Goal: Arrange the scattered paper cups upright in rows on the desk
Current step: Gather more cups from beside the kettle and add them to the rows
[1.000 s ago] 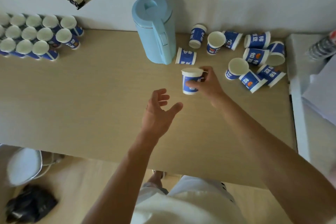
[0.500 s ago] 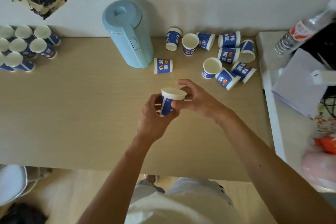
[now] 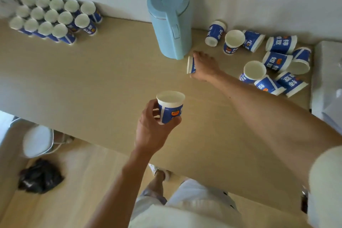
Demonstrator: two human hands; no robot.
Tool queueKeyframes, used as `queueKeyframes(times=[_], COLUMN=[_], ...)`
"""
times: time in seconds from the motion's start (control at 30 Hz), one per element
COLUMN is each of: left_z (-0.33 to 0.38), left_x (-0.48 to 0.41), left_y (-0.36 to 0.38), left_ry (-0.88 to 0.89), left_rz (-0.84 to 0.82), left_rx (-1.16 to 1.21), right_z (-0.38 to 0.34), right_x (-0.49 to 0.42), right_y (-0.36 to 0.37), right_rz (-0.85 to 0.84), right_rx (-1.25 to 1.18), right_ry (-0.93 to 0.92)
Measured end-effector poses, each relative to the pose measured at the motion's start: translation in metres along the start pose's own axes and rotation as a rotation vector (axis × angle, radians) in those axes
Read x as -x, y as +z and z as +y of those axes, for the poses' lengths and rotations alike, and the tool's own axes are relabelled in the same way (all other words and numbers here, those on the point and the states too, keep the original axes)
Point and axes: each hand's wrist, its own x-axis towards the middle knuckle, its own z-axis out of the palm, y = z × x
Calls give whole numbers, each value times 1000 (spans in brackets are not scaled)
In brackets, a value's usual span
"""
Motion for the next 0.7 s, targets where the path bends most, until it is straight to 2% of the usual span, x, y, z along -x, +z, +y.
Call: queueKeyframes(times=[0.1, 0.17, 0.3, 0.43, 0.53, 0.7], left_z=[-5, -9, -21, -41, -57, -86], left_x=[7, 10, 14, 22, 32, 51], left_y=[-15, -28, -57, -100, -139, -208], left_ry=[6, 9, 1, 5, 26, 72], left_rz=[55, 106, 192, 289, 359, 396], left_rx=[35, 61, 156, 256, 325, 391], right_z=[-4, -10, -40, -105, -166, -261], right_x=[1, 8, 38, 81, 111, 153], right_y=[25, 35, 41, 41, 42, 44], right_rz=[41, 72, 156, 227, 221, 229], right_rx=[91, 37, -397, -779, -939, -1059], right_ry=[3, 45, 142, 104, 40, -13])
